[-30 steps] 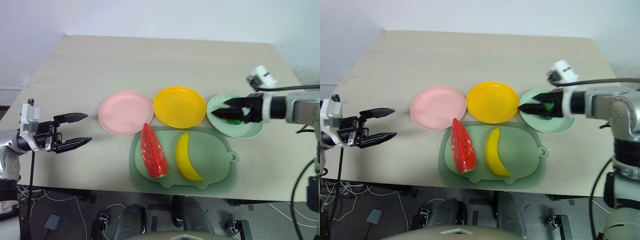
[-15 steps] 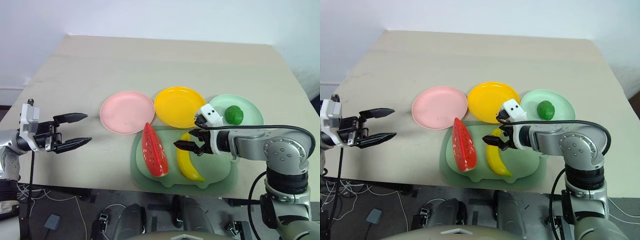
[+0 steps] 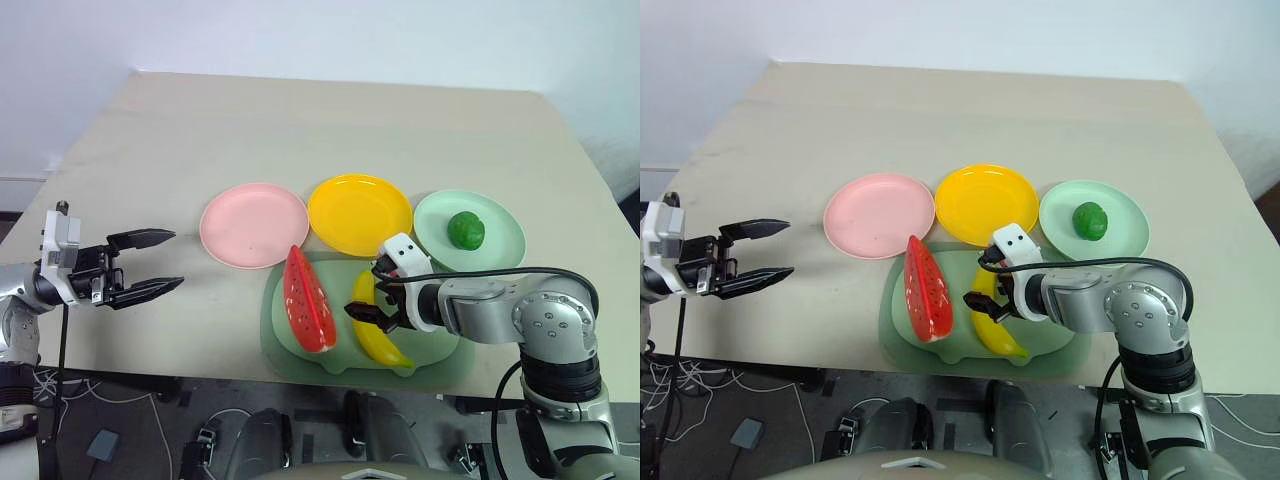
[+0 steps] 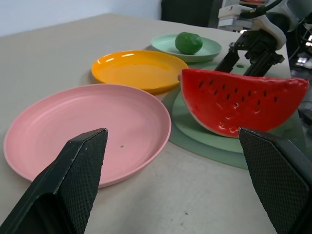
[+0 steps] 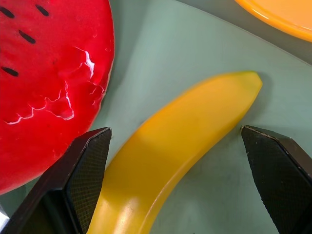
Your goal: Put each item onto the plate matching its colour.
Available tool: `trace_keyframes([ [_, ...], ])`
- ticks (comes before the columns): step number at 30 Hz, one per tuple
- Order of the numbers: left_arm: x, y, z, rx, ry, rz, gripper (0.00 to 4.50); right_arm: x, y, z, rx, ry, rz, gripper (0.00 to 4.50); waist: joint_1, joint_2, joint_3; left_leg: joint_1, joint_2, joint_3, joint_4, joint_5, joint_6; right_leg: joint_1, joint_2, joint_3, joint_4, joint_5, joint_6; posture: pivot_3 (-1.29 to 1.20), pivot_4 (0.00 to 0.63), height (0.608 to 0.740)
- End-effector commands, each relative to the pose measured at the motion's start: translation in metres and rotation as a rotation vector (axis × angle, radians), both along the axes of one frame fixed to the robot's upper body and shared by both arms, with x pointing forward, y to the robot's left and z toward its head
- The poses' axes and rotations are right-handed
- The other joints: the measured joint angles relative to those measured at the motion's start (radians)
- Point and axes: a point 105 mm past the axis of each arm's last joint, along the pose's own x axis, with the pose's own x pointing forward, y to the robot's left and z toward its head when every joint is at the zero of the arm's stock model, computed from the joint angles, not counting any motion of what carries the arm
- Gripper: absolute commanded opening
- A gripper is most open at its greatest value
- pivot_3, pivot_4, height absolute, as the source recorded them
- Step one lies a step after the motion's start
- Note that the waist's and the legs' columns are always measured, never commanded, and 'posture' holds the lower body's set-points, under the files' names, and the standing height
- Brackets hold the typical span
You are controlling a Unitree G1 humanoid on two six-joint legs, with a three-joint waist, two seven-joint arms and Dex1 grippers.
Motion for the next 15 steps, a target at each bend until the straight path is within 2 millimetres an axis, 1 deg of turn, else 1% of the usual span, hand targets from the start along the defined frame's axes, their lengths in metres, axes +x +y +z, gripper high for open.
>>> trace_keyframes([
  [1, -0.002, 0.001, 0.007, 0.007, -0.046, 0.007, 4.5, -0.005, -0.008, -0.012, -0.092, 0.021, 0.002, 4.47, 0.002, 0.0, -0.001, 0.0, 0.0, 0.0, 0.0, 0.0, 0.0, 0.0, 0.0, 0.0, 0.0, 0.0, 0.0, 0.0, 0.15, 0.739],
  [2, -0.002, 0.001, 0.007, 0.007, -0.047, 0.008, 4.5, -0.005, -0.01, -0.013, -0.104, 0.023, 0.007, 4.47, 0.002, 0.0, -0.002, 0.0, 0.0, 0.0, 0.0, 0.0, 0.0, 0.0, 0.0, 0.0, 0.0, 0.0, 0.0, 0.0, 0.15, 0.739],
  [5, -0.002, 0.001, 0.007, 0.006, -0.046, 0.01, 4.5, -0.01, -0.012, -0.014, -0.119, 0.032, 0.036, 3.91, 0.004, -0.002, -0.004, 0.0, 0.0, 0.0, 0.0, 0.0, 0.0, 0.001, 0.0, 0.0, -0.001, 0.0, 0.0, 0.0, 0.15, 0.739],
  [6, -0.002, 0.001, 0.007, 0.006, -0.045, 0.01, 4.5, -0.012, -0.013, -0.014, -0.125, 0.036, 0.044, 3.63, 0.004, -0.003, -0.004, 0.0, 0.0, 0.0, 0.0, 0.0, 0.0, 0.001, 0.0, 0.0, -0.001, 0.0, 0.0, 0.0, 0.15, 0.739],
  [12, -0.001, 0.001, 0.008, 0.006, -0.045, 0.01, 4.5, -0.019, -0.018, -0.015, -0.149, 0.042, 0.076, 3.63, 0.004, -0.003, -0.005, 0.0, 0.0, -0.001, 0.0, 0.0, 0.001, 0.001, 0.0, 0.0, -0.002, 0.0, 0.0, 0.0, 0.15, 0.739],
  [15, 0.0, 0.0, 0.007, 0.008, -0.045, 0.01, 4.5, -0.02, -0.02, -0.015, -0.164, 0.039, 0.084, 3.04, 0.004, -0.004, -0.005, 0.0, 0.0, -0.001, 0.0, 0.0, 0.001, 0.001, 0.0, 0.0, -0.002, 0.0, 0.0, 0.0, 0.15, 0.739],
])
